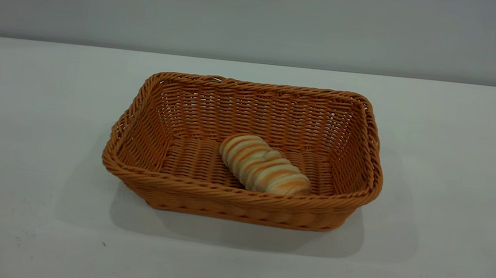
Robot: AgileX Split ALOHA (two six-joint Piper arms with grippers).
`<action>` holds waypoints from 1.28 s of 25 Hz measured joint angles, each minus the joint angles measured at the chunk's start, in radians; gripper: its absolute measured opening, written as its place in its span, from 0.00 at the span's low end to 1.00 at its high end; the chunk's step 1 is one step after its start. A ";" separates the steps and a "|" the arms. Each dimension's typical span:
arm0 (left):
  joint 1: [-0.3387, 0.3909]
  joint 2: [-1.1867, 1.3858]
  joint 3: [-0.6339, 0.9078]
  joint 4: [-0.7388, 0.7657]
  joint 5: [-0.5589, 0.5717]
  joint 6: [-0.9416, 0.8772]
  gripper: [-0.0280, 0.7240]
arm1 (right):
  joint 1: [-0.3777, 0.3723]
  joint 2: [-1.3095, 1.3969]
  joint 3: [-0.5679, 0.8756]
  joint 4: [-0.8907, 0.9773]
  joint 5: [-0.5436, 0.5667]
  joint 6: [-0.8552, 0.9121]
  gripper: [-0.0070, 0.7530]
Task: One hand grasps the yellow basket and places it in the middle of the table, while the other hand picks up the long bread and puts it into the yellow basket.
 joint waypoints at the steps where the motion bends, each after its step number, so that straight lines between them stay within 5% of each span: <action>1: 0.000 -0.030 0.036 -0.002 -0.001 0.000 0.82 | 0.000 -0.047 0.048 -0.010 0.000 0.016 0.80; 12: 0.000 -0.305 0.241 -0.005 -0.032 -0.003 0.82 | 0.000 -0.381 0.130 -0.051 0.034 0.069 0.79; 23: 0.000 -0.403 0.249 -0.005 -0.039 -0.003 0.82 | -0.007 -0.440 0.130 -0.051 0.038 0.069 0.79; 29: 0.009 -0.417 0.249 -0.005 -0.039 -0.003 0.82 | -0.216 -0.614 0.130 -0.039 0.042 0.069 0.79; 32: 0.076 -0.453 0.249 -0.008 -0.039 -0.003 0.82 | -0.231 -0.678 0.130 -0.036 0.049 0.069 0.79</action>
